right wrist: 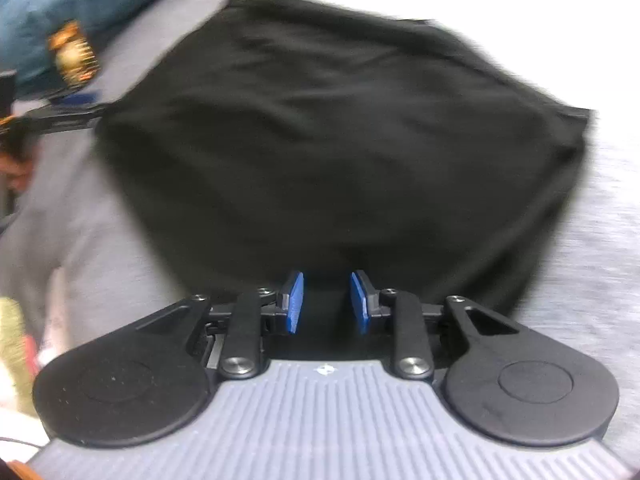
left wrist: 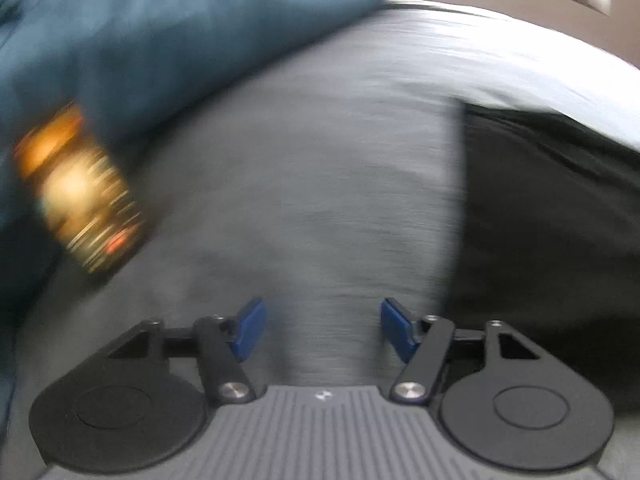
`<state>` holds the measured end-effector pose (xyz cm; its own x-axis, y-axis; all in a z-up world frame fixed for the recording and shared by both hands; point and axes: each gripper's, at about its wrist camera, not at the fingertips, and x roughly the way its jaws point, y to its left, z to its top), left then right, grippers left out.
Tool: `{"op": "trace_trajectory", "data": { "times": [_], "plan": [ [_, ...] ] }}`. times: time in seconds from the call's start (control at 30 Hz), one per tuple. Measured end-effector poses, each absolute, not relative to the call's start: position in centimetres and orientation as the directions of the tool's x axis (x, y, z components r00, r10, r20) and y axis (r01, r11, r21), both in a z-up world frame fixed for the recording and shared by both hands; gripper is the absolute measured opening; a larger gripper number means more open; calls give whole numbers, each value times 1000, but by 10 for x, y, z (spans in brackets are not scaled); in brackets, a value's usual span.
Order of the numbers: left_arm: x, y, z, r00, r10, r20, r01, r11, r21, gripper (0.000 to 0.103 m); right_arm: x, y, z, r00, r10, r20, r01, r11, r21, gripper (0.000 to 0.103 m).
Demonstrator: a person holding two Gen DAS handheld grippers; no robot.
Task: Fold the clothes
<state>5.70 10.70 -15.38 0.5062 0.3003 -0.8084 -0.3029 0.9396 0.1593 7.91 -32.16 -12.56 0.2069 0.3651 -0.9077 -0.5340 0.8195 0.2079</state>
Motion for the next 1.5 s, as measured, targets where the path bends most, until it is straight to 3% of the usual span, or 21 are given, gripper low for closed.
{"op": "trace_trajectory", "data": {
  "times": [0.17, 0.27, 0.4, 0.6, 0.7, 0.83, 1.03, 1.07, 1.17, 1.33, 1.5],
  "plan": [
    [31, 149, -127, 510, 238, -827, -414, 910, 6, 66, 106, -345, -113, 230, 356, -906, -431, 872, 233, 26],
    [0, 142, -118, 559, 70, -826, -392, 900, -189, 73, 122, -329, -102, 221, 388, -895, -449, 855, 260, 28],
    [-17, 115, -137, 585, -238, -775, -312, 816, -486, 71, 150, -289, -89, 174, 455, -873, -473, 816, 331, 32],
    [11, 96, -167, 585, -234, -776, -347, 793, -501, 68, 191, -220, -75, 105, 570, -815, -449, 758, 473, 41],
    [13, 94, -166, 618, -189, -763, -366, 790, -492, 68, 203, -199, -74, 131, 661, -739, -381, 722, 578, 50],
    [11, 95, -168, 662, -156, -733, -371, 782, -501, 63, 215, -175, -91, 109, 718, -688, -252, 689, 679, 53],
    [7, 109, -172, 707, -119, -697, -411, 733, -542, 33, 236, -121, -111, 95, 694, -714, -149, 719, 679, 53],
    [7, 110, -171, 712, -119, -692, -405, 736, -543, 24, 239, -111, -112, 105, 688, -718, -151, 725, 673, 55],
    [7, 108, -168, 732, -124, -670, -358, 767, -533, 13, 247, -78, -118, 104, 657, -747, -182, 751, 635, 61],
    [-3, 90, -145, 784, -117, -609, -205, 878, -432, 8, 253, -35, -131, 106, 547, -831, -286, 817, 501, 66],
    [-7, 76, -128, 828, -196, -526, -77, 889, -451, 7, 253, -21, -141, 115, 498, -859, -361, 827, 431, 68]
  ]
}}
